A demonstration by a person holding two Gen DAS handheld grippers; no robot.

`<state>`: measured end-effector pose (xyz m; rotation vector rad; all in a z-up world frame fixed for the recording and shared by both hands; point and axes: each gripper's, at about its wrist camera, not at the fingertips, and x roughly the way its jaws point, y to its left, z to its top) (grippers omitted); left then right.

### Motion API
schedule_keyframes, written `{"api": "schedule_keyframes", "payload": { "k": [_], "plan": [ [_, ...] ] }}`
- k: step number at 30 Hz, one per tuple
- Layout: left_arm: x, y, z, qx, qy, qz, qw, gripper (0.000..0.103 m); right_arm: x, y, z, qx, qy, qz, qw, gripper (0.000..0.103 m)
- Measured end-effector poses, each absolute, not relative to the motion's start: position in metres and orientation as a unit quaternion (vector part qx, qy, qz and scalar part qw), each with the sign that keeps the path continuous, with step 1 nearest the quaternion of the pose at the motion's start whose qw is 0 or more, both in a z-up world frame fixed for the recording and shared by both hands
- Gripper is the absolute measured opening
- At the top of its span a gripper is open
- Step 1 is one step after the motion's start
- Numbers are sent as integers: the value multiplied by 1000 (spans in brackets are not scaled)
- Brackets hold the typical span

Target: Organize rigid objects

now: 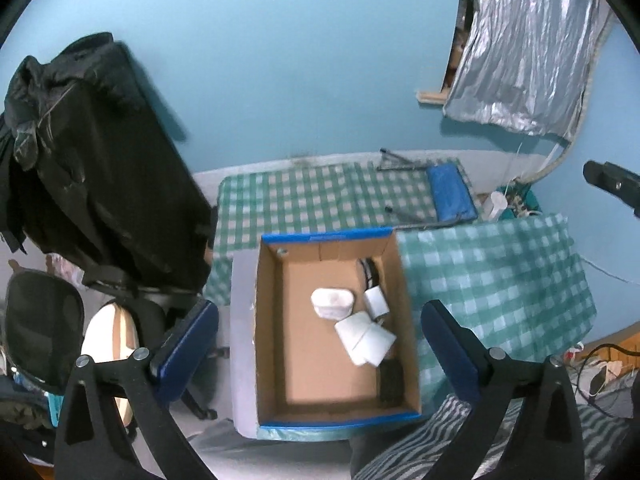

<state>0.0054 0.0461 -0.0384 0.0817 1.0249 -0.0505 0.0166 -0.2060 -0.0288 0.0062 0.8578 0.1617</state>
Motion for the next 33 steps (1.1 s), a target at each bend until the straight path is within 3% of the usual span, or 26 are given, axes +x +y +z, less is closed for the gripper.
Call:
{"api": "schedule_keyframes", "payload": {
  "k": [33],
  "plan": [
    [0,32,-16,50,462,-15,885,102,11,-225,-15,14,401,67,914,81]
  ]
}}
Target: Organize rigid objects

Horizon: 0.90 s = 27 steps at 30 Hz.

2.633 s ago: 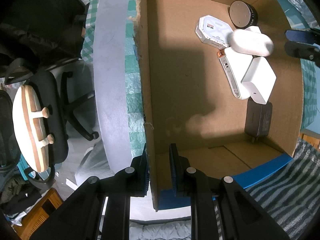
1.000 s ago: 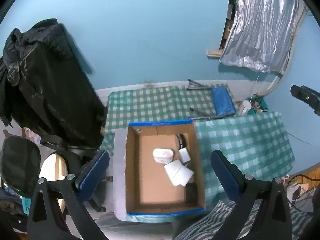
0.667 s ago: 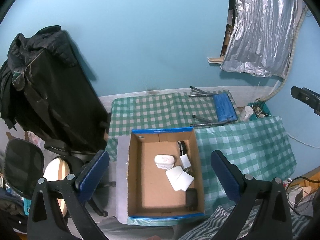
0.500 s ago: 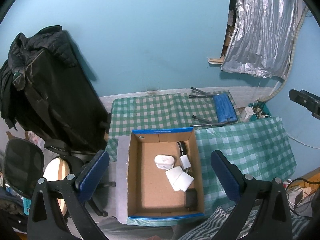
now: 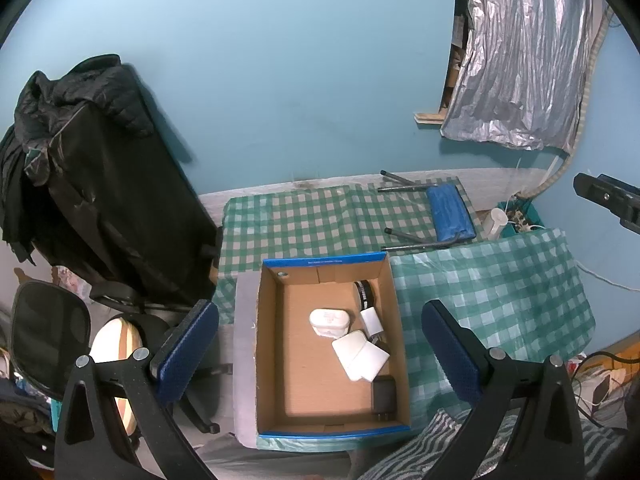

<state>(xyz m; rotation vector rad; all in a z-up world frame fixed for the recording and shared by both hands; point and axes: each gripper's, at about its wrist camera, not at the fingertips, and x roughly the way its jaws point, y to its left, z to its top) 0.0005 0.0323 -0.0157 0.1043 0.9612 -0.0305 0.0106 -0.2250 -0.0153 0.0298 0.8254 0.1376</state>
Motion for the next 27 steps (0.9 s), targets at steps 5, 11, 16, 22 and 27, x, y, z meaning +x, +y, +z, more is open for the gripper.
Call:
{"api": "schedule_keyframes", "payload": {
  "k": [5,11,16,22,27],
  "plan": [
    [1,32,-16,50,462,-15,885,102,11,-225,-16,14,401,67,913,81],
    [1,32,-16,51,462,-13,885,102,11,-224,-15,14,401,67,914,81],
    [2,32,-17,50,462,-13,885,102,12,-224,-15,15,401,66,913,81],
    [3,32,-17,51,463,-13,885,102,12,-224,-15,15,402,66,913,81],
    [2,31,-16,51,462,-12,885,102,12,-224,-15,14,402,66,913,81]
  ]
}}
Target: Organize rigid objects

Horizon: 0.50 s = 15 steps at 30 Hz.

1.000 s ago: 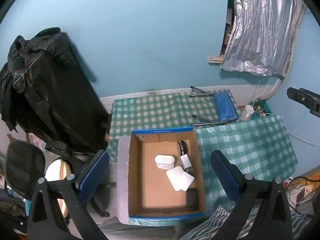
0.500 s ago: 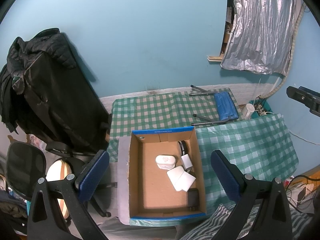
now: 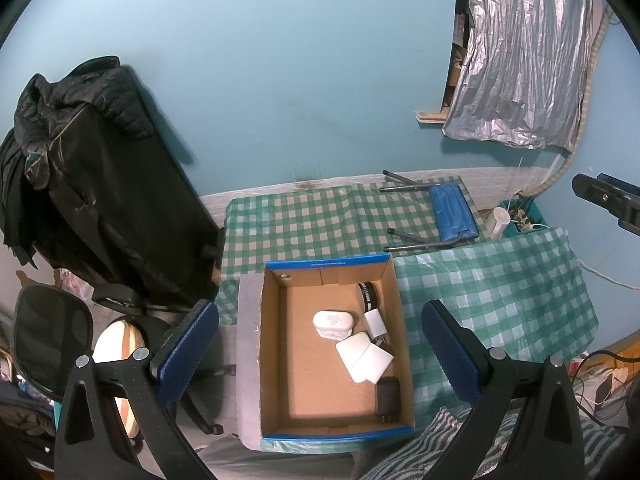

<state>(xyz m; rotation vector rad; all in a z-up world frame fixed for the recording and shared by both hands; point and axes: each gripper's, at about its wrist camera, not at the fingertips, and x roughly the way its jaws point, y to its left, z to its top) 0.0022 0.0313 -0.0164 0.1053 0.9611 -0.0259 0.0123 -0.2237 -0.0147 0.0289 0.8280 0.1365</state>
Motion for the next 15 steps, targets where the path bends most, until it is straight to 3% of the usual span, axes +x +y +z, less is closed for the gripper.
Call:
{"api": "schedule_keyframes", "payload": {
  "k": [15],
  "plan": [
    [2,32,-17,50,462,-13,885,102,13,-224,-15,13,403,66,913,81]
  ]
}}
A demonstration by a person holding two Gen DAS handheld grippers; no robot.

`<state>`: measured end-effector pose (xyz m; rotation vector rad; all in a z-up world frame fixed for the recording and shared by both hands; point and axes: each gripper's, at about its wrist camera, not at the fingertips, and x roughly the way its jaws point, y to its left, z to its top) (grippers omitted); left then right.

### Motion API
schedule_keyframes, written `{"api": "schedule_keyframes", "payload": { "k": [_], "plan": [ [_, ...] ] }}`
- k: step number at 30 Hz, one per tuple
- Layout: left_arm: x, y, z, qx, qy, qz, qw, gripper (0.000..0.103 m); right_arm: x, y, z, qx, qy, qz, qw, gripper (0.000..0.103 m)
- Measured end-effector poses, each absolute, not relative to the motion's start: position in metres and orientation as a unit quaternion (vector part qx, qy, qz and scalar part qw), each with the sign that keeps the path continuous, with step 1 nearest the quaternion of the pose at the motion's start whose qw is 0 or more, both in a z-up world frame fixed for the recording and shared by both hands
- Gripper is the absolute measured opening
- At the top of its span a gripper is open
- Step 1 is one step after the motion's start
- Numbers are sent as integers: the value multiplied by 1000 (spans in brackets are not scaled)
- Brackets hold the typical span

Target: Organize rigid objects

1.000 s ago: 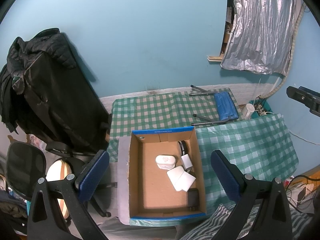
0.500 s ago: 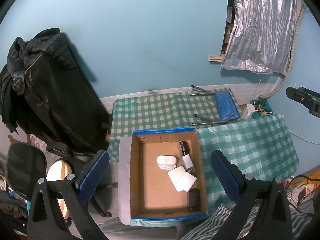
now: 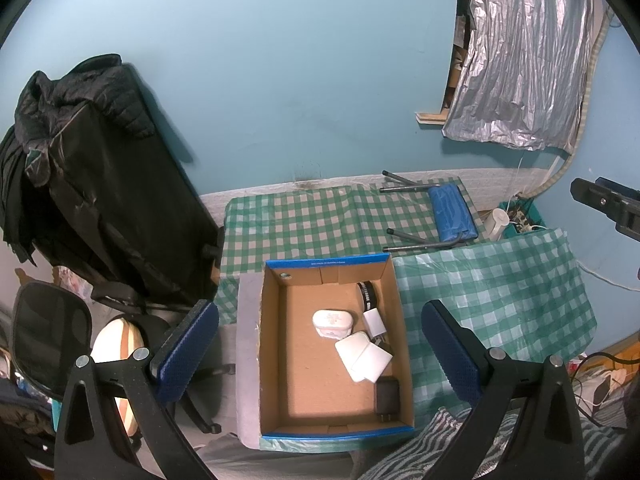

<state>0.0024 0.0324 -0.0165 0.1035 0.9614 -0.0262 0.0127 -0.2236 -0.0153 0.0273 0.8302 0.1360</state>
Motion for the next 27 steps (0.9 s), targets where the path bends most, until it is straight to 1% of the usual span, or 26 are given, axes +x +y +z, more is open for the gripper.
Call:
{"api": "schedule_keyframes", "payload": {
  "k": [27],
  "plan": [
    [-2,29,-17,54,462,-17,885,102,10,-223,-18,13,406,69,911,81]
  ]
}}
